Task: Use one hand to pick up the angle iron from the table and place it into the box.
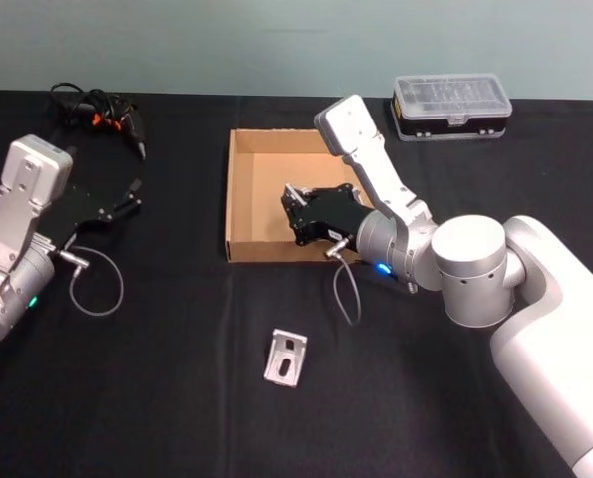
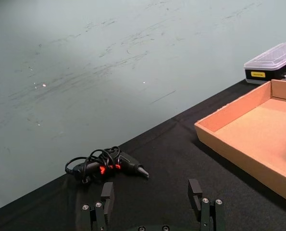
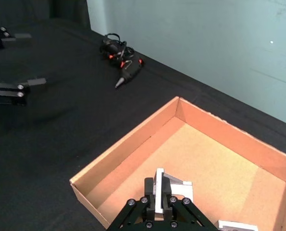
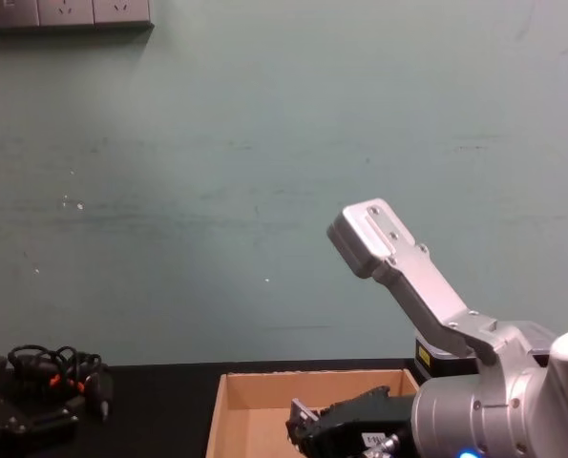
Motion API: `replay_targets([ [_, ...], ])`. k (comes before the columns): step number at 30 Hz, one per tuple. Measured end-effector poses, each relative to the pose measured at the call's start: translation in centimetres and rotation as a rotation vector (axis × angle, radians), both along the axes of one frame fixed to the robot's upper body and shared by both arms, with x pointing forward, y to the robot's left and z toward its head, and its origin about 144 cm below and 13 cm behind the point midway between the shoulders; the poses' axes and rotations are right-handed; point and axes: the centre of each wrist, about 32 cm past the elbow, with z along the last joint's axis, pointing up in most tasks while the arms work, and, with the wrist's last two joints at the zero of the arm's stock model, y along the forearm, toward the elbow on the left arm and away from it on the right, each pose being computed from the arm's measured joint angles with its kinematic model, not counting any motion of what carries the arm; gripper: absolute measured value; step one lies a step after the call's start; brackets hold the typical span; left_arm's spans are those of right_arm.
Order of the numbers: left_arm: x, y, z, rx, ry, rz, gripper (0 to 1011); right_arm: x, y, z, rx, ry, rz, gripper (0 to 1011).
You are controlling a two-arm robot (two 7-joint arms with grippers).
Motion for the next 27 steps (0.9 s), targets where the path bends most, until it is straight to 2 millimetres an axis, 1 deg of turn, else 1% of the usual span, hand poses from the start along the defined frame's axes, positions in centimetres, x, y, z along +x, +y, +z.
replay_targets([
  [9,0.00,0.00,0.00,0.000,0.000,0.000,1011,0.28,0.25,-0.30,-0.008,0.004,-0.016,86],
  [27,0.00,0.00,0.00,0.000,0.000,0.000,1011,0.26,-0.02,-0.68,-0.012,0.022,-0.045,86],
])
